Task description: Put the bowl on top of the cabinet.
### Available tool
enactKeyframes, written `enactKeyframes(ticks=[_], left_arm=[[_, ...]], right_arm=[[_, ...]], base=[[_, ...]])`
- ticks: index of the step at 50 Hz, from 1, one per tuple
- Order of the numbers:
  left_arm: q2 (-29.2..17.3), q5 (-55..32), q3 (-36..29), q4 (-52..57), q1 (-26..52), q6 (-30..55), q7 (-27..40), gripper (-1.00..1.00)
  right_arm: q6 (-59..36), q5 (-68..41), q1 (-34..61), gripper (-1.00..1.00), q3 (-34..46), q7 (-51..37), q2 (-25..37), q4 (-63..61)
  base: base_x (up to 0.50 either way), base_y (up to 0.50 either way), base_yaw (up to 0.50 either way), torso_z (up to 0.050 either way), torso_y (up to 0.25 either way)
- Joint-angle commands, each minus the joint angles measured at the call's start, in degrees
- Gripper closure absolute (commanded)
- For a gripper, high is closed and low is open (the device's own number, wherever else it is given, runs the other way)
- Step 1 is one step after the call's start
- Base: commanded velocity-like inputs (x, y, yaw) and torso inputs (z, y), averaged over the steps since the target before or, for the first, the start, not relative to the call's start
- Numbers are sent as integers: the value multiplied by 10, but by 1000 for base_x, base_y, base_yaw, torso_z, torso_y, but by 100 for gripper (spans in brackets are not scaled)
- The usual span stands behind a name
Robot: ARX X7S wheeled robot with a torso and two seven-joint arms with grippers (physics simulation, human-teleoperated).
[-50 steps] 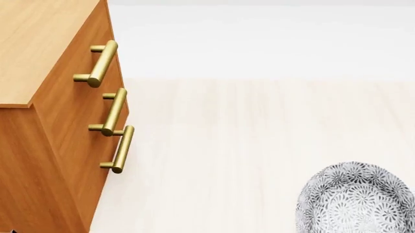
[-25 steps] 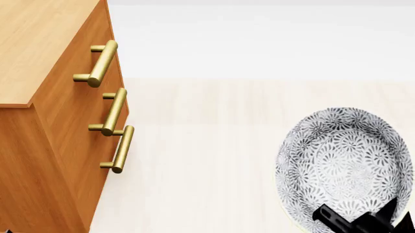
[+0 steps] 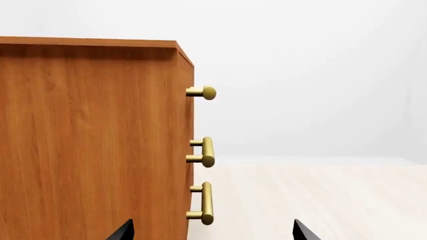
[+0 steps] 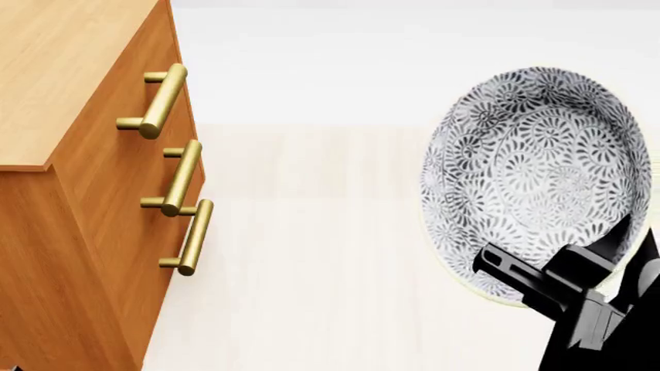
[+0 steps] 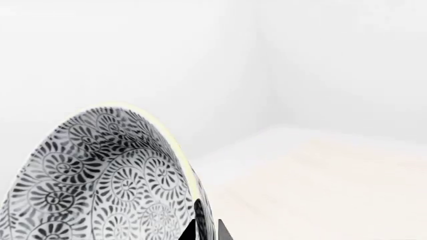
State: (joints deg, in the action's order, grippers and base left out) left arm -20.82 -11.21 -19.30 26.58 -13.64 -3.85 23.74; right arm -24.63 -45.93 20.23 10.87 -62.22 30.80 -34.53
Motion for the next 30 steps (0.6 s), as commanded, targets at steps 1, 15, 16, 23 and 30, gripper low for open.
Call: enactKeyframes(ticks=[1, 15, 16, 23, 30], left_arm=[[-2, 0, -1, -2, 1, -1, 2, -100], [4, 4, -13, -19, 14, 5, 0, -100], [4, 4, -13, -19, 14, 5, 0, -100], [2, 6, -12, -7, 13, 4, 4, -100], [-3, 8, -12, -12, 22, -4, -1, -100]], right_arm=[[-69, 23, 108, 100, 45, -8, -2, 13], [-97, 63, 210, 100, 102, 42, -1, 59], [-97, 63, 210, 100, 102, 42, -1, 59], [-48, 63, 239, 100, 113, 131, -1, 106], [-8, 58, 245, 100, 112, 185, -3, 120]], base=[[0, 0, 0, 0, 0], [0, 0, 0, 0, 0], [0, 0, 0, 0, 0], [0, 0, 0, 0, 0], [0, 0, 0, 0, 0]])
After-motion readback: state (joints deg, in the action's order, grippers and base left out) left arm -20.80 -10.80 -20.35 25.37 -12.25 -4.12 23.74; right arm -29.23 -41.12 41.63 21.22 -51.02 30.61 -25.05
